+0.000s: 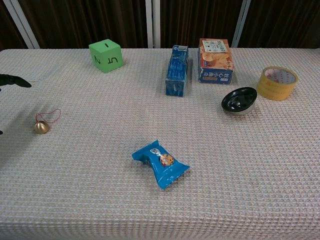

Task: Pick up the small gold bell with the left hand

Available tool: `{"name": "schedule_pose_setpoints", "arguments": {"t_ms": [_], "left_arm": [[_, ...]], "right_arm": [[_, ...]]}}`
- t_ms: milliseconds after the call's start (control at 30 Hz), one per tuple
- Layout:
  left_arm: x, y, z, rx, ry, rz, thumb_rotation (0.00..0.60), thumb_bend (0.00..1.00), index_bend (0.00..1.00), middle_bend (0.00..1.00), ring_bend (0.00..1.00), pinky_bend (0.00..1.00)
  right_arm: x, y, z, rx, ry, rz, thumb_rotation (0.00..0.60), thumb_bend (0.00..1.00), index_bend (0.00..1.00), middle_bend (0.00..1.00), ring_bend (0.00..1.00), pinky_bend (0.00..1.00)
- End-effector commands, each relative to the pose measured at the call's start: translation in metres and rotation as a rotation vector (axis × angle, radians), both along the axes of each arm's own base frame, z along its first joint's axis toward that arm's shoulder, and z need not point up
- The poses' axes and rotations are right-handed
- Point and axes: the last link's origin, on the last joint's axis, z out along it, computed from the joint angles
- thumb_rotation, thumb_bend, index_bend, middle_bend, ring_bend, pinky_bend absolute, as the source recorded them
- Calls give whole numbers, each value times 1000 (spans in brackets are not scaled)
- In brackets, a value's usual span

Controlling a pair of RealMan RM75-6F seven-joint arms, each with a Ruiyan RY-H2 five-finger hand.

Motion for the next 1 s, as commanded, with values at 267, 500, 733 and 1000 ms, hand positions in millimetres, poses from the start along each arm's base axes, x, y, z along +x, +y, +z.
{"name": "schedule_pose_setpoints", "arguments": {"t_ms": [267,500,733,1000], "left_arm": [[3,0,-2,-2,9,-23,600,178,132,112,85,196],[8,3,-4,-7,14,-37,600,187,137,115,85,197],[16,6,-5,-13,9,-48,600,231,190,133,86,197],[19,12,-20,-52,-1,-36,600,297,309,263,86,195]], "right_arm": [[-3,0,0,-1,-7,-2,600,159,0,0,0,0],[-4,-3,0,-1,-3,1,600,170,0,0,0,0],[-4,-1,2,-6,-1,0,600,171,0,0,0,0],[-4,-3,3,-4,4,-2,600,171,0,0,0,0]]}}
